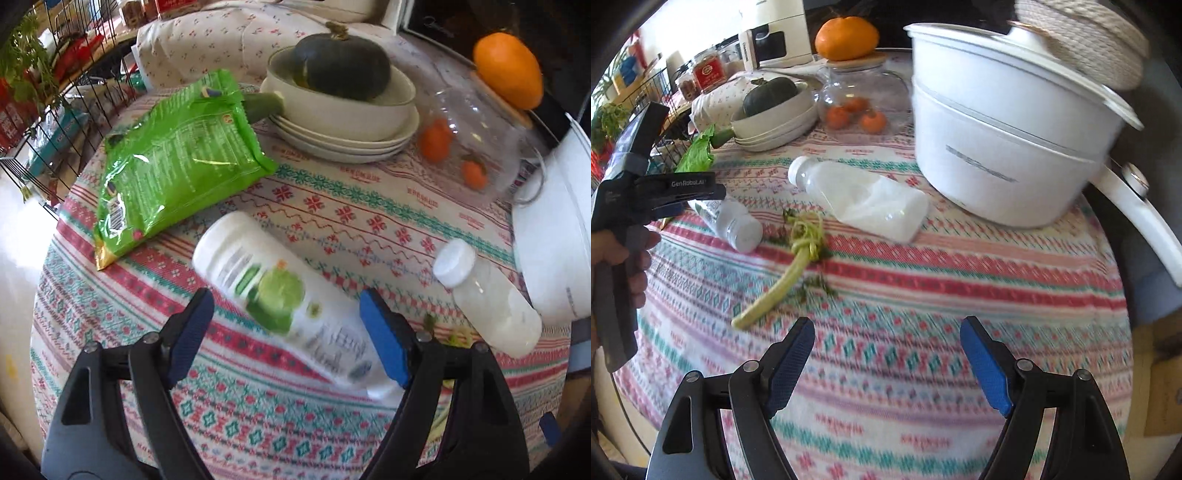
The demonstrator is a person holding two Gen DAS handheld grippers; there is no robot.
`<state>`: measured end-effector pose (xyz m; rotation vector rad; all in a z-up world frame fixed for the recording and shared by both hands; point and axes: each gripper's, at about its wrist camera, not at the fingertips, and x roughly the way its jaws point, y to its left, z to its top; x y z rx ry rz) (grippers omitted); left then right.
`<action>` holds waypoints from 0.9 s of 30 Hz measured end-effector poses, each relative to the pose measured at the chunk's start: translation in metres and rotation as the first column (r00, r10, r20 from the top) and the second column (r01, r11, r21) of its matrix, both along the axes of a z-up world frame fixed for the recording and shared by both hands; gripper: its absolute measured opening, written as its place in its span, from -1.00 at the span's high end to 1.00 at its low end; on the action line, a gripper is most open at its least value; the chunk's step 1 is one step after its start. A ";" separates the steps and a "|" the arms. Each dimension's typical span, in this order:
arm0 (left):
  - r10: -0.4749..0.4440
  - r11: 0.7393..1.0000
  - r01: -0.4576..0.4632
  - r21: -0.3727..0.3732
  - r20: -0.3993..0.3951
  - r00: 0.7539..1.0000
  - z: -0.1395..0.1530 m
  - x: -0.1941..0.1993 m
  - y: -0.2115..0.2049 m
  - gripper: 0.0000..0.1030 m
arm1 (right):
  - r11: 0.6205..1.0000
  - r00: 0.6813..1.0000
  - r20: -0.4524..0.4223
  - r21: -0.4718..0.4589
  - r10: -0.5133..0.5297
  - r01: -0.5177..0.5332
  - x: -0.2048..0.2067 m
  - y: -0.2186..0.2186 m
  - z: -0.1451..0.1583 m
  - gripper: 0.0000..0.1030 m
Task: Collect trash
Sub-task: 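Grasp the white lime-drink bottle with the left while the right grasps the clear bottle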
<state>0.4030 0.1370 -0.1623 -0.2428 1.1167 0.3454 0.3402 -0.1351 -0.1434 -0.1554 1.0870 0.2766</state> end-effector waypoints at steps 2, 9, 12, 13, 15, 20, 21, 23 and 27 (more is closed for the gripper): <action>-0.003 1.000 0.003 -0.003 -0.013 1.000 -0.005 0.003 0.001 -0.49 | 0.999 1.000 0.004 -0.019 0.026 -0.026 0.009 0.009 -0.005 -0.60; -0.102 0.994 0.102 -0.028 0.002 0.995 -0.011 0.000 0.007 -0.21 | 0.993 0.994 0.031 -0.055 0.108 -0.107 0.034 0.038 -0.005 -0.60; -0.196 0.980 0.196 -0.032 0.010 0.981 -0.009 -0.013 0.001 -0.05 | 0.987 0.988 0.048 -0.072 0.146 -0.143 0.050 0.055 -0.003 -0.60; -0.220 0.975 0.221 -0.031 0.013 0.975 -0.008 -0.018 0.000 0.00 | 0.985 0.986 0.053 -0.078 0.158 -0.153 0.055 0.061 -0.004 -0.60; -0.278 0.960 0.278 -0.021 0.009 0.960 -0.007 -0.029 -0.003 0.01 | 0.979 0.982 0.055 -0.103 0.181 -0.175 0.071 0.076 -0.007 -0.60; -0.363 0.932 0.363 0.015 -0.004 0.932 -0.007 -0.051 0.002 0.01 | 0.960 0.975 0.040 -0.192 0.217 -0.206 0.106 0.107 -0.027 -0.60; -0.369 0.929 0.369 0.016 -0.003 0.929 -0.008 -0.054 0.005 0.00 | 0.958 0.976 0.031 -0.203 0.214 -0.203 0.111 0.110 -0.032 -0.60; -0.378 0.926 0.378 0.014 -0.001 0.926 -0.009 -0.060 0.012 0.00 | 0.958 0.979 0.012 -0.211 0.203 -0.196 0.126 0.118 -0.042 -0.60; -0.387 0.922 0.387 0.000 -0.002 0.922 -0.007 -0.062 0.020 0.00 | 0.953 0.981 -0.034 -0.234 0.191 -0.194 0.147 0.128 -0.058 -0.60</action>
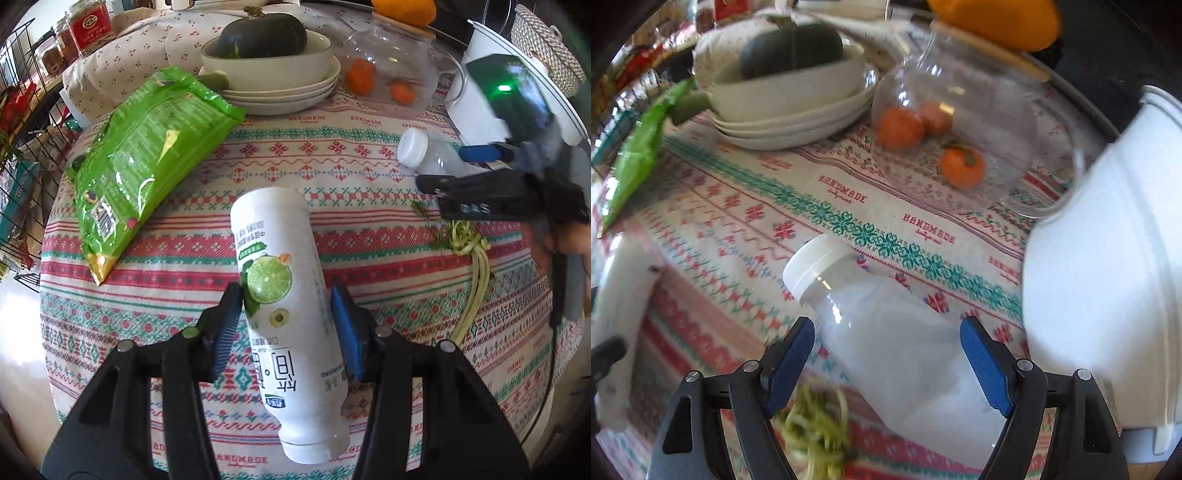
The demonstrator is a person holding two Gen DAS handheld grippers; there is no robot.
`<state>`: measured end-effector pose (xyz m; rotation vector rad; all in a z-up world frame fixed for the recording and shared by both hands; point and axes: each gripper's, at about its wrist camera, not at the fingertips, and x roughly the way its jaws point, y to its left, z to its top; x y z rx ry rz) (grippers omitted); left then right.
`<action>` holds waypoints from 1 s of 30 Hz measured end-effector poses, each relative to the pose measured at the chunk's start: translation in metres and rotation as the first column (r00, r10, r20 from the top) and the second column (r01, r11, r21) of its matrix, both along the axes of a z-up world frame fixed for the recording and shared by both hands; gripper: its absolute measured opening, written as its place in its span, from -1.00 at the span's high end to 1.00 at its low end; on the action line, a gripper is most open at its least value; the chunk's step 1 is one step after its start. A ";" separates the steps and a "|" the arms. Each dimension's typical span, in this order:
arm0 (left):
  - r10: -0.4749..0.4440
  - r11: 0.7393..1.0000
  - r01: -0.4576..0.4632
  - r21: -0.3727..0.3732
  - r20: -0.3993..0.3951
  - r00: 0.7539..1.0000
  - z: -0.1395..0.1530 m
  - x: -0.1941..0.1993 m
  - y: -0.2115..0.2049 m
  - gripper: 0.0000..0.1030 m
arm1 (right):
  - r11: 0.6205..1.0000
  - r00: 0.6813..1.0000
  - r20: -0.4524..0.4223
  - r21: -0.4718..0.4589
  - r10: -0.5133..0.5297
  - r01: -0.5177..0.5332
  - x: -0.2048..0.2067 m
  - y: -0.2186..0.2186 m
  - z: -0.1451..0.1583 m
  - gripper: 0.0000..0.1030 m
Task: Collect trash
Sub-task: 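Grasp the white lime-drink bottle with the left while the right grasps the clear bottle, then lift both bottles, carry them over the white bin and open both grippers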
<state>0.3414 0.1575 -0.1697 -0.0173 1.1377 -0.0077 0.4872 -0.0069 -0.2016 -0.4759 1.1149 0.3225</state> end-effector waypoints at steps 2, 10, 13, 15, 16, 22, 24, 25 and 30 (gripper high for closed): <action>-0.002 1.000 0.002 0.002 -0.002 1.000 0.002 -0.002 -0.002 0.00 | 1.000 1.000 0.002 -0.009 0.012 -0.012 0.005 0.005 -0.004 -0.59; 0.019 0.999 -0.021 0.033 0.057 0.998 -0.001 -0.014 -0.005 0.02 | 0.999 0.999 0.030 -0.029 0.032 -0.031 -0.011 0.020 0.003 -0.02; 0.040 0.999 -0.041 0.022 0.064 0.997 0.004 -0.024 -0.006 0.04 | 1.000 0.999 0.045 0.006 0.010 -0.010 -0.028 0.023 0.023 0.03; 0.045 0.999 -0.047 0.019 0.075 0.996 0.013 -0.033 -0.008 0.04 | 1.000 0.998 0.065 0.020 0.005 -0.006 -0.041 0.020 0.037 0.03; 0.046 0.999 -0.048 0.017 0.080 0.996 0.018 -0.038 -0.009 0.05 | 1.000 0.997 0.075 0.025 0.003 -0.005 -0.047 0.018 0.045 0.04; 0.028 0.999 -0.031 0.017 0.128 0.991 0.051 -0.069 -0.023 0.08 | 0.997 0.993 0.119 0.076 -0.022 0.013 -0.103 -0.009 0.099 0.06; 0.022 1.000 -0.024 0.007 0.140 0.990 0.061 -0.082 -0.031 0.08 | 0.995 0.991 0.131 0.094 -0.041 0.029 -0.121 -0.026 0.115 0.06; 0.020 1.000 -0.021 0.005 0.148 0.989 0.064 -0.087 -0.034 0.09 | 0.994 0.989 0.141 0.103 -0.047 0.032 -0.131 -0.035 0.122 0.06; 0.003 1.000 -0.002 -0.008 0.203 0.979 0.083 -0.118 -0.054 0.10 | 0.988 0.980 0.182 0.147 -0.079 0.053 -0.177 -0.071 0.157 0.06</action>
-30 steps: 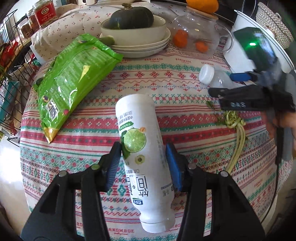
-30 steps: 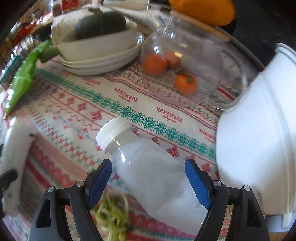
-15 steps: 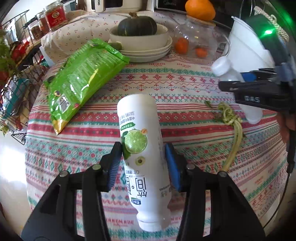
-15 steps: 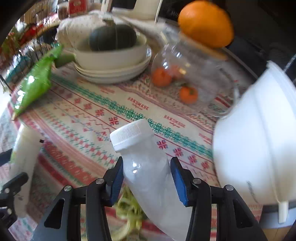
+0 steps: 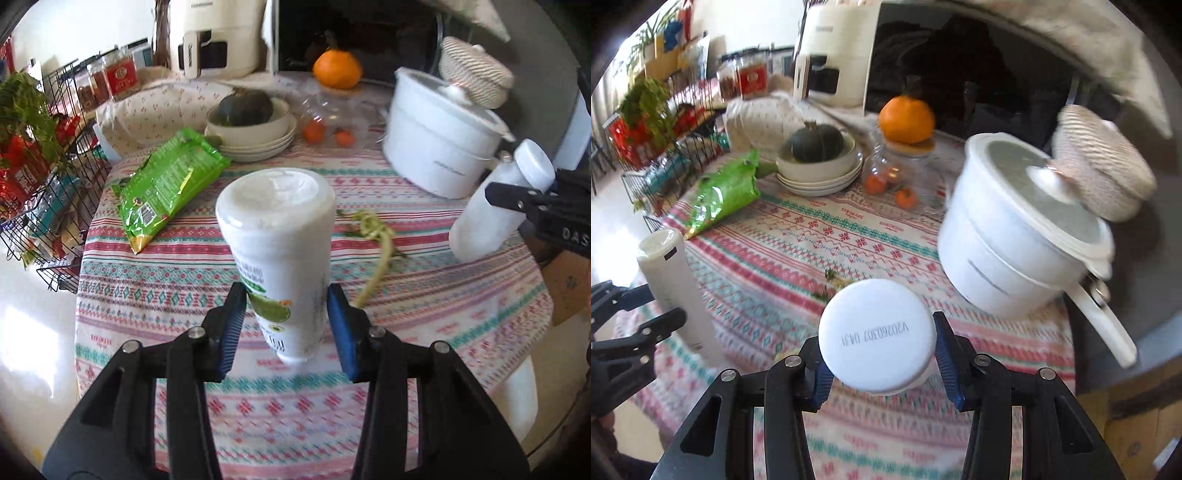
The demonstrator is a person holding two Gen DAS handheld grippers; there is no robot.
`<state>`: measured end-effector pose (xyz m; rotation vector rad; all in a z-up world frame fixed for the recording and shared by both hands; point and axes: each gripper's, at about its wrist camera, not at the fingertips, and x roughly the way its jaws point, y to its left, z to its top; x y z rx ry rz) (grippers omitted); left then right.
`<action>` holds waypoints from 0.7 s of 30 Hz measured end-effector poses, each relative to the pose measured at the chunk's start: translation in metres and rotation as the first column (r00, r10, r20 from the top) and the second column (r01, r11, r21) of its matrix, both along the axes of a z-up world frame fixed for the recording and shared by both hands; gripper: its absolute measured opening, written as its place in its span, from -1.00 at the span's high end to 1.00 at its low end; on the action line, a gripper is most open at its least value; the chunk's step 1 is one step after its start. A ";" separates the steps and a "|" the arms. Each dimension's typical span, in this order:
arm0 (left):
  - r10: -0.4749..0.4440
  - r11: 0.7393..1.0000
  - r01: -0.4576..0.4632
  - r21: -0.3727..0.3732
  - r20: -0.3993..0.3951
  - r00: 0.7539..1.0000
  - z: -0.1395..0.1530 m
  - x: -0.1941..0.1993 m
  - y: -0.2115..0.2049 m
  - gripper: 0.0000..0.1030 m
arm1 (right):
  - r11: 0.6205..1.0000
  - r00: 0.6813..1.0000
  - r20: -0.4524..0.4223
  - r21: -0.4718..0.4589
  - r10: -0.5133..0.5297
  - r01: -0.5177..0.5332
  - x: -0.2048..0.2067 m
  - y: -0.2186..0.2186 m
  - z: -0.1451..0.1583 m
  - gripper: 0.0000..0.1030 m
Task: Collect trash
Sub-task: 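Lift both bottles, carry them over the white bin and open both grippers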
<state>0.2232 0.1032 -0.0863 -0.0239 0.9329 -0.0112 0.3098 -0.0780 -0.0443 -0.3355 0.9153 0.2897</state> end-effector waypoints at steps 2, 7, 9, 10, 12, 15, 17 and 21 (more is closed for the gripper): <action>-0.016 1.000 0.016 -0.007 0.026 1.000 0.009 -0.013 -0.009 0.10 | 1.000 1.000 0.012 0.015 -0.008 0.008 -0.019 -0.011 0.011 0.06; -0.056 0.998 0.057 -0.015 0.086 0.995 0.028 -0.040 -0.029 0.10 | 0.997 0.998 0.045 0.062 -0.041 0.038 -0.065 -0.046 0.035 0.06; -0.074 0.997 0.077 -0.017 0.112 0.991 0.036 -0.052 -0.039 0.10 | 0.996 0.996 0.059 0.074 -0.059 0.055 -0.084 -0.058 0.042 0.06; -0.083 0.996 0.087 -0.020 0.123 0.989 0.039 -0.058 -0.042 0.10 | 0.995 0.996 0.063 0.082 -0.067 0.062 -0.092 -0.064 0.045 0.06; -0.105 0.993 0.112 -0.037 0.149 0.983 0.044 -0.069 -0.052 0.10 | 0.992 0.994 0.067 0.096 -0.082 0.075 -0.112 -0.079 0.050 0.06; -0.146 0.986 0.157 -0.053 0.173 0.974 0.050 -0.085 -0.070 0.10 | 0.988 0.992 0.073 0.119 -0.104 0.095 -0.138 -0.097 0.055 0.06; -0.185 0.977 0.201 -0.071 0.184 0.965 0.052 -0.098 -0.083 0.10 | 0.984 0.989 0.079 0.136 -0.124 0.113 -0.157 -0.110 0.057 0.06; -0.262 0.954 0.284 -0.100 0.191 0.946 0.052 -0.119 -0.109 0.10 | 0.976 0.981 0.091 0.155 -0.172 0.156 -0.190 -0.138 0.053 0.06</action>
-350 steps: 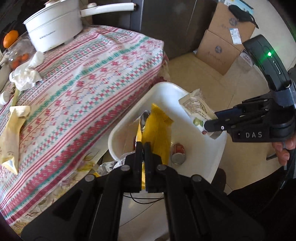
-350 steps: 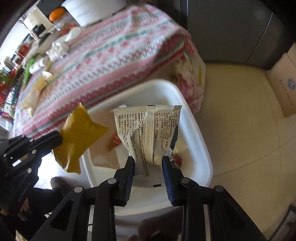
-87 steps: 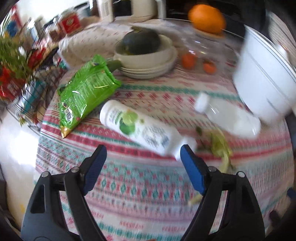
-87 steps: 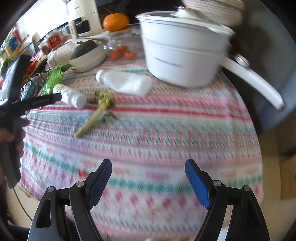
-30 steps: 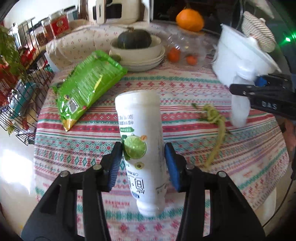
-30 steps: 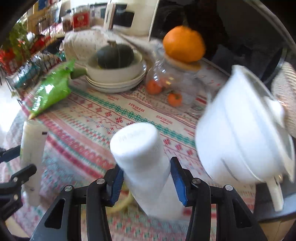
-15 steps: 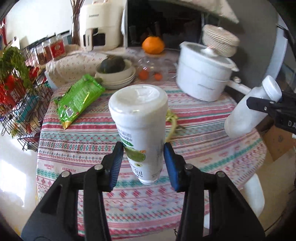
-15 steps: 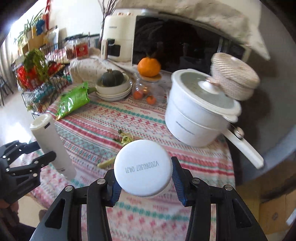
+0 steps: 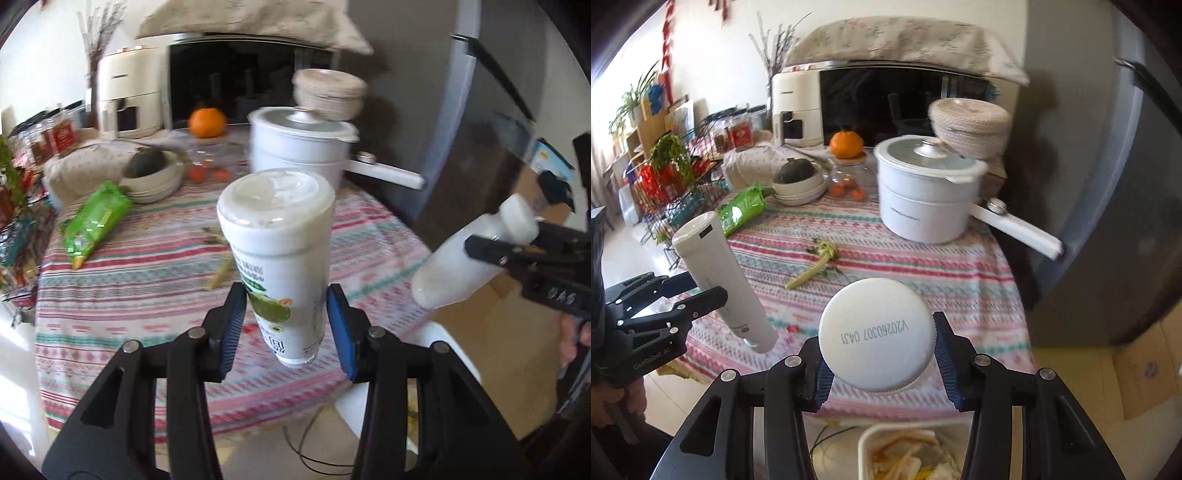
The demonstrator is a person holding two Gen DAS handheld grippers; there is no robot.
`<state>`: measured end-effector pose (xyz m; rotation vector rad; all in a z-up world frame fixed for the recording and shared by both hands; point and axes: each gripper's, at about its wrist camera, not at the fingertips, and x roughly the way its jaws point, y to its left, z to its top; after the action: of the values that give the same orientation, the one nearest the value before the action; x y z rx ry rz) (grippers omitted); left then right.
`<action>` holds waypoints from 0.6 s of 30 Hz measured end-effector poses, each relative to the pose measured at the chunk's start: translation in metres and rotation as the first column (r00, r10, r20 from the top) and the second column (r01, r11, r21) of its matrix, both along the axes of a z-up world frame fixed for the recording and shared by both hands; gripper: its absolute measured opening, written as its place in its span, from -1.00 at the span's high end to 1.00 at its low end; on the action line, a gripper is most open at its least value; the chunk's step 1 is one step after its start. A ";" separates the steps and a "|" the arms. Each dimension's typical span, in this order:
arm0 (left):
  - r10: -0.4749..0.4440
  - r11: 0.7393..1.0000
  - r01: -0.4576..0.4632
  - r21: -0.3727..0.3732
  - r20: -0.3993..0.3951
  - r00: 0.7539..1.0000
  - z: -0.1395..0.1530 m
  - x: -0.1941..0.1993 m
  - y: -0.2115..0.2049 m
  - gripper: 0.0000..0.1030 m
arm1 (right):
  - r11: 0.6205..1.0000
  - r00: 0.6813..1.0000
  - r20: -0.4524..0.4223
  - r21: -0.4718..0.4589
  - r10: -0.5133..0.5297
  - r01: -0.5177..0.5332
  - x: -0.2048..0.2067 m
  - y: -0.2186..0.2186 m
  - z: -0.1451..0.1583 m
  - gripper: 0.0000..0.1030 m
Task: Collect trash
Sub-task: 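Lift both bottles, carry them over the white bin and open both grippers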
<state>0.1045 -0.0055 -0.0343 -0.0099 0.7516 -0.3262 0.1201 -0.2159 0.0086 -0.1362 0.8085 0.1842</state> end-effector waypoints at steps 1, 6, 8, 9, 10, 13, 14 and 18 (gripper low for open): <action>-0.019 1.000 0.018 -0.004 -0.002 1.000 0.000 -0.004 -0.005 0.10 | 1.000 1.000 -0.002 0.005 -0.015 0.015 -0.009 -0.008 -0.004 0.06; -0.173 0.985 0.173 -0.018 -0.021 0.985 -0.011 -0.026 -0.048 0.10 | 0.994 0.994 -0.054 0.057 -0.090 0.093 -0.035 -0.049 -0.035 0.06; -0.220 0.975 0.220 -0.023 -0.026 0.975 -0.018 -0.031 -0.063 0.10 | 0.989 0.986 -0.103 0.066 -0.128 0.135 -0.037 -0.064 -0.051 0.06; -0.244 0.970 0.244 -0.022 -0.035 0.969 -0.024 -0.033 -0.071 0.10 | 0.987 0.983 -0.120 0.060 -0.140 0.147 -0.037 -0.070 -0.056 0.06; -0.267 0.964 0.266 -0.018 -0.046 0.963 -0.030 -0.035 -0.080 0.10 | 0.986 0.981 -0.128 0.058 -0.149 0.157 -0.038 -0.075 -0.059 0.06; -0.320 0.948 0.319 -0.026 -0.082 0.944 -0.045 -0.041 -0.102 0.10 | 0.982 0.972 -0.154 0.036 -0.176 0.184 -0.041 -0.085 -0.069 0.06; -0.332 0.943 0.330 -0.031 -0.093 0.939 -0.049 -0.042 -0.106 0.10 | 0.981 0.969 -0.168 0.034 -0.181 0.189 -0.043 -0.088 -0.073 0.06; -0.389 0.921 0.386 -0.048 -0.162 0.907 -0.070 -0.048 -0.132 0.10 | 0.976 0.948 -0.242 0.015 -0.208 0.218 -0.047 -0.101 -0.095 0.06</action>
<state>0.0561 -0.1370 -0.1044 0.1008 0.9193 -0.7190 0.0735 -0.3165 -0.0867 0.0140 1.0531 0.0121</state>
